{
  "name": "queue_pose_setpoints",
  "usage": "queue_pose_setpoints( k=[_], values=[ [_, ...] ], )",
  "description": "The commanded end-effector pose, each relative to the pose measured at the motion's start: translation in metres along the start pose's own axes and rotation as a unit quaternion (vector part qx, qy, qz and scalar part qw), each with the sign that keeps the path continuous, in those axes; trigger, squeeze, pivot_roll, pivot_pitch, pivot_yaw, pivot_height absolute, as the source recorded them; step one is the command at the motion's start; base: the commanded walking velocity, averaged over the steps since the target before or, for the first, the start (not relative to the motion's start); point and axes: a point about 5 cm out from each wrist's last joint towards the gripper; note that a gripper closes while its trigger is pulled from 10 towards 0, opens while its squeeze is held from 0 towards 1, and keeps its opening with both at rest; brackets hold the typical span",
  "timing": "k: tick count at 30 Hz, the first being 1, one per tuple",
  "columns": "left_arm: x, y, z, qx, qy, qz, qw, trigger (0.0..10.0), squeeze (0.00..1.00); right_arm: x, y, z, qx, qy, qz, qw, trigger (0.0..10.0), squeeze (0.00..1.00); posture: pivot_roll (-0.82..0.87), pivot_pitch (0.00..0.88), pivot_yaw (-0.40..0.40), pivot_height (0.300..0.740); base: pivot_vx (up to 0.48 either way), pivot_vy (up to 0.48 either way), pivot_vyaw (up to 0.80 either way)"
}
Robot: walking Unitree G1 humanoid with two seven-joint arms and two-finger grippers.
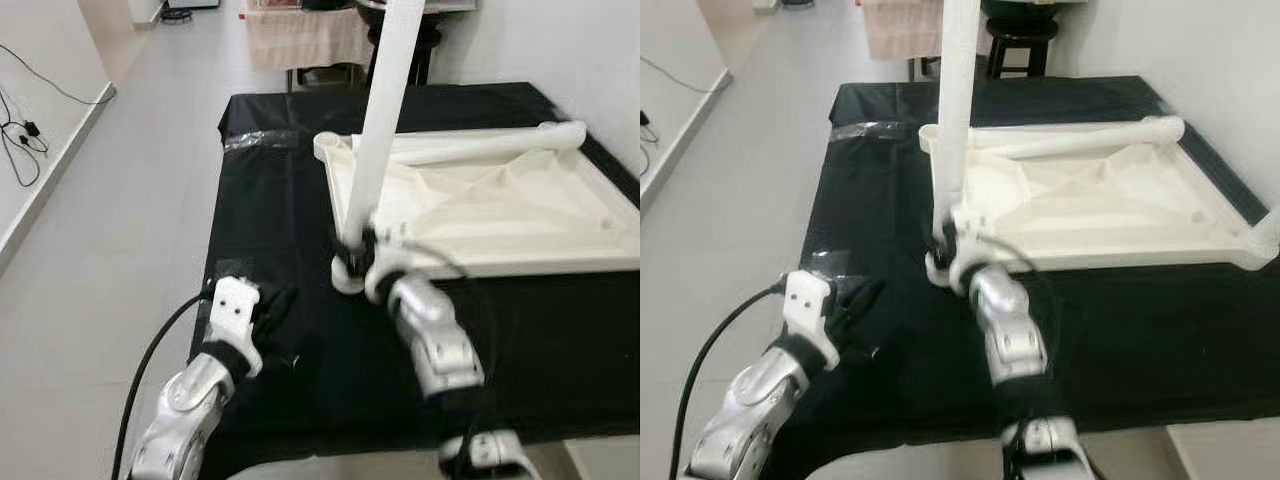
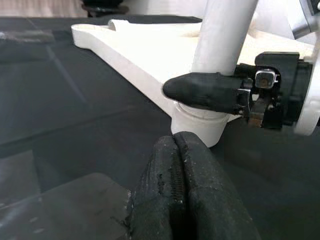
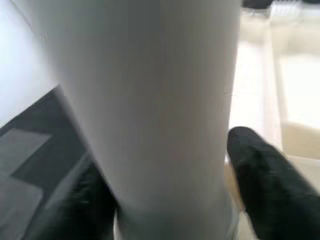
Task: Building children table
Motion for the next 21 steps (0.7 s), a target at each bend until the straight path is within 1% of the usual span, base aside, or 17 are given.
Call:
queue_pose_setpoints(
  k=[1, 2, 3, 4, 5, 6, 9, 10, 12, 13, 15, 17, 18, 19, 21],
  values=[
    [-0.001, -0.003, 0.000, -0.005, -0.001, -0.008, 1.000, 10.0, 0.00, 0.005, 0.020, 0.004, -0.013, 0.048, 0.036, 0.998, 10.0, 0.45, 0.01, 0.131, -0.013, 0.740, 0.000, 0.000, 0.00],
    [-0.001, -0.003, 0.000, -0.005, -0.001, -0.008, 1.000, 10.0, 0.00, 0.007, 0.028, 0.006, -0.028, 0.074, 0.046, 0.996, 10.0, 0.00, 0.01, 0.128, -0.013, 0.740, 0.000, 0.000, 0.00],
    [-0.001, -0.003, 0.000, -0.005, -0.001, -0.008, 1.000, 10.0, 0.00, 0.009, 0.035, 0.008, -0.038, 0.100, 0.055, 0.993, 10.0, 0.00, 0.01, 0.128, -0.013, 0.740, 0.000, 0.000, 0.00],
    [-0.001, -0.003, 0.000, -0.005, -0.001, -0.008, 1.000, 10.0, 0.00, 0.009, 0.035, 0.008, -0.038, 0.100, 0.055, 0.993, 10.0, 0.00, 0.01, 0.128, -0.013, 0.740, 0.000, 0.000, 0.00],
    [-0.001, -0.003, 0.000, -0.005, -0.001, -0.008, 1.000, 10.0, 0.00, 0.011, 0.043, 0.011, -0.060, 0.133, 0.066, 0.987, 10.0, 0.00, 0.01, 0.128, -0.013, 0.740, 0.000, 0.000, 0.00],
    [-0.001, -0.003, 0.000, -0.005, -0.001, -0.008, 1.000, 10.0, 0.00, 0.011, 0.043, 0.011, -0.060, 0.133, 0.066, 0.987, 10.0, 0.00, 0.01, 0.128, -0.013, 0.740, 0.000, 0.000, 0.00],
    [0.000, -0.004, 0.000, -0.005, 0.000, -0.009, 1.000, 10.0, 0.00, 0.012, 0.059, 0.017, -0.089, 0.224, 0.075, 0.968, 10.0, 0.00, 0.02, 0.116, -0.015, 0.740, 0.000, 0.000, 0.00],
    [0.000, -0.004, 0.000, -0.005, 0.000, -0.009, 1.000, 10.0, 0.00, 0.012, 0.059, 0.017, -0.089, 0.224, 0.075, 0.968, 10.0, 0.00, 0.02, 0.116, -0.015, 0.740, 0.000, 0.000, 0.00],
    [0.000, -0.005, 0.000, -0.005, 0.000, -0.009, 1.000, 10.0, 0.00, 0.012, 0.062, 0.019, -0.097, 0.270, 0.067, 0.956, 10.0, 0.00, 0.02, 0.112, -0.017, 0.740, 0.000, 0.000, 0.00],
    [0.000, -0.005, 0.000, -0.005, 0.000, -0.009, 1.000, 10.0, 0.00, 0.012, 0.062, 0.019, -0.097, 0.270, 0.067, 0.956, 10.0, 0.00, 0.02, 0.112, -0.017, 0.740, 0.000, 0.000, 0.00],
    [0.000, -0.006, 0.001, -0.005, 0.001, -0.010, 1.000, 10.0, 0.00, 0.015, 0.065, 0.022, -0.100, 0.300, 0.058, 0.947, 10.0, 0.00, 0.02, 0.107, -0.017, 0.740, 0.000, 0.000, 0.00],
    [0.000, -0.006, 0.001, -0.005, 0.001, -0.010, 1.000, 10.0, 0.00, 0.016, 0.066, 0.023, -0.100, 0.309, 0.055, 0.944, 10.0, 0.00, 0.02, 0.107, -0.017, 0.740, 0.000, 0.000, 0.00],
    [0.000, -0.006, 0.001, -0.005, 0.001, -0.010, 1.000, 10.0, 0.00, 0.018, 0.067, 0.024, -0.099, 0.310, 0.053, 0.944, 1.2, 0.00, 0.03, 0.105, -0.016, 0.740, 0.000, 0.000, 0.00],
    [0.000, -0.006, 0.001, -0.005, 0.001, -0.011, 1.000, 10.0, 0.00, 0.019, 0.068, 0.026, -0.094, 0.312, 0.053, 0.944, 0.0, 0.00, 0.03, 0.104, -0.016, 0.740, 0.000, 0.000, 0.00],
    [0.000, -0.007, 0.001, -0.005, 0.001, -0.011, 1.000, 10.0, 0.00, 0.020, 0.070, 0.026, -0.091, 0.315, 0.056, 0.943, 0.0, 0.00, 0.03, 0.104, -0.016, 0.740, 0.000, 0.000, 0.00]
  ],
)
Point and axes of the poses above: a point about 5 cm out from each wrist's last joint towards the gripper, its own x axis pointing out of the wrist towards the gripper, its own y axis along the axis of the wrist's last joint, z = x × y, and after that the axes turned 8 degrees about -x, right-handed
